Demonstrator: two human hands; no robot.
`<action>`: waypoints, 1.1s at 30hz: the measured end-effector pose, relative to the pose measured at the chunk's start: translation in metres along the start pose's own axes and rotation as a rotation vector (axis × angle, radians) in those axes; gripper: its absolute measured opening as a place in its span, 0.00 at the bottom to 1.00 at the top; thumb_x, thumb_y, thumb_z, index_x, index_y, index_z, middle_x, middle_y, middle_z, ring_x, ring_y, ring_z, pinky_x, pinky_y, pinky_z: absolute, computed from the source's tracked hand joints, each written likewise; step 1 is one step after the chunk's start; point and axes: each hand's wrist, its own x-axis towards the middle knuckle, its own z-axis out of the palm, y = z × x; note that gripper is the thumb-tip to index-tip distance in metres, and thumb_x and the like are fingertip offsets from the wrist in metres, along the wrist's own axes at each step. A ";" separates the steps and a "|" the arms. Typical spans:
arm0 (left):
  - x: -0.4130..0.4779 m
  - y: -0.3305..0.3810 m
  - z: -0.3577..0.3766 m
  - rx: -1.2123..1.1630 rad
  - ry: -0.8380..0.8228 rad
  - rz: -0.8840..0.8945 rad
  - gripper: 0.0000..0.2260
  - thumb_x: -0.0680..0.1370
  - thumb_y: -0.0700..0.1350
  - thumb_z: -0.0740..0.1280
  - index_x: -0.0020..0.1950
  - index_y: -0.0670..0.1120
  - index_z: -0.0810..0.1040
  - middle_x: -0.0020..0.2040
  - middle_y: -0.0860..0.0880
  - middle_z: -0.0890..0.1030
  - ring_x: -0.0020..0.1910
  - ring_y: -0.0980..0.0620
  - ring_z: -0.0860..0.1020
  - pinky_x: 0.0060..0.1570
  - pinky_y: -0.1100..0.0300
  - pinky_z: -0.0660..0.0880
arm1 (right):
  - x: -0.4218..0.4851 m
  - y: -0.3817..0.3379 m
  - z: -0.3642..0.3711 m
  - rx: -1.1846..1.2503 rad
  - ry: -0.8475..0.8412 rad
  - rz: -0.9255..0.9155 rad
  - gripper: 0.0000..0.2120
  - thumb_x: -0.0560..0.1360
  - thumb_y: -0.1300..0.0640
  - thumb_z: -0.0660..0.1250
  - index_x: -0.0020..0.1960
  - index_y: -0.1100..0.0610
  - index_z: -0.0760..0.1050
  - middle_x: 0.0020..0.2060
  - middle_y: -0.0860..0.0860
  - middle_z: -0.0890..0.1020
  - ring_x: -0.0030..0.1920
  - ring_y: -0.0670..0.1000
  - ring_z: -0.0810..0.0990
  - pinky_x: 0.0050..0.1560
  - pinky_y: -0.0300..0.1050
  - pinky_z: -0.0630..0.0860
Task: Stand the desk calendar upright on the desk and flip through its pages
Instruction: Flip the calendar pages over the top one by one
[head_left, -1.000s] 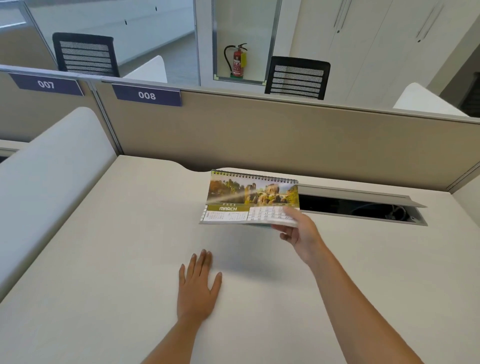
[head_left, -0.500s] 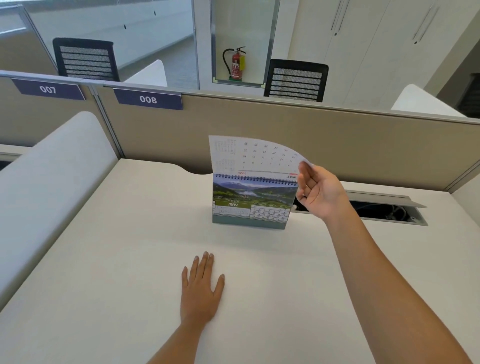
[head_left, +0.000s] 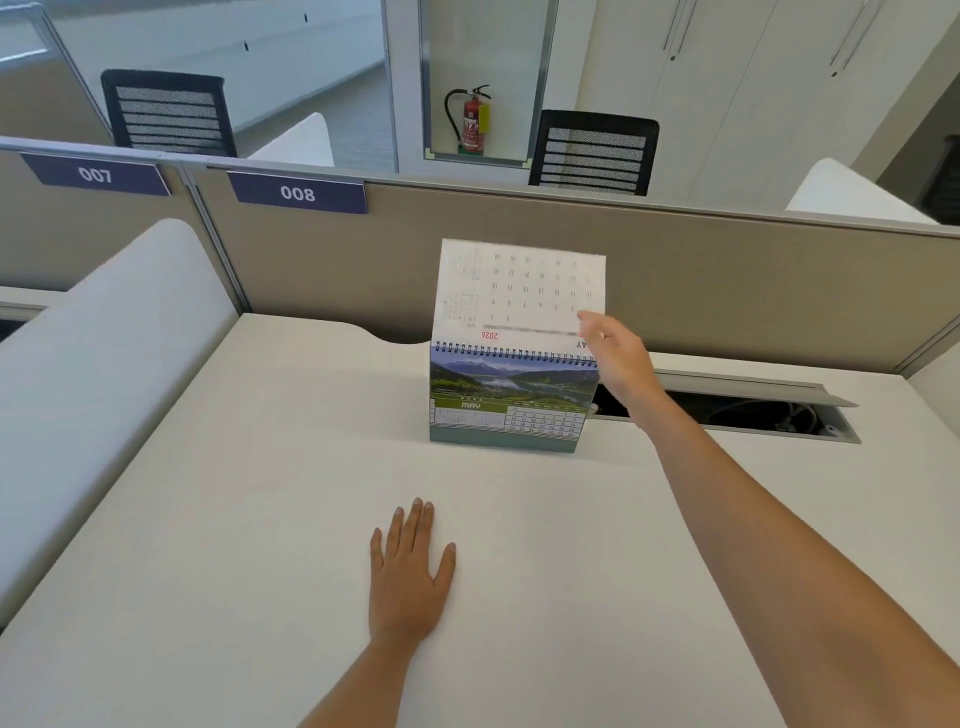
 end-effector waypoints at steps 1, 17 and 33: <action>0.000 0.000 0.000 0.001 -0.001 -0.001 0.28 0.80 0.60 0.49 0.79 0.54 0.48 0.79 0.58 0.49 0.78 0.57 0.43 0.76 0.51 0.39 | 0.003 0.008 0.001 -0.153 -0.014 -0.017 0.18 0.80 0.44 0.59 0.67 0.46 0.73 0.71 0.49 0.72 0.71 0.53 0.67 0.72 0.56 0.63; 0.085 0.028 -0.041 -0.524 0.120 -0.195 0.33 0.78 0.48 0.67 0.78 0.44 0.55 0.78 0.44 0.59 0.76 0.43 0.57 0.74 0.48 0.56 | -0.045 0.141 0.036 -0.307 -0.177 0.373 0.46 0.77 0.47 0.66 0.79 0.50 0.35 0.80 0.49 0.46 0.78 0.57 0.55 0.75 0.62 0.53; 0.137 0.075 -0.061 -0.770 -0.076 -0.187 0.46 0.74 0.45 0.73 0.78 0.51 0.41 0.77 0.47 0.61 0.74 0.44 0.61 0.71 0.44 0.63 | -0.062 0.122 0.068 -0.174 -0.201 0.336 0.44 0.79 0.47 0.63 0.78 0.52 0.32 0.80 0.49 0.47 0.77 0.60 0.56 0.76 0.56 0.58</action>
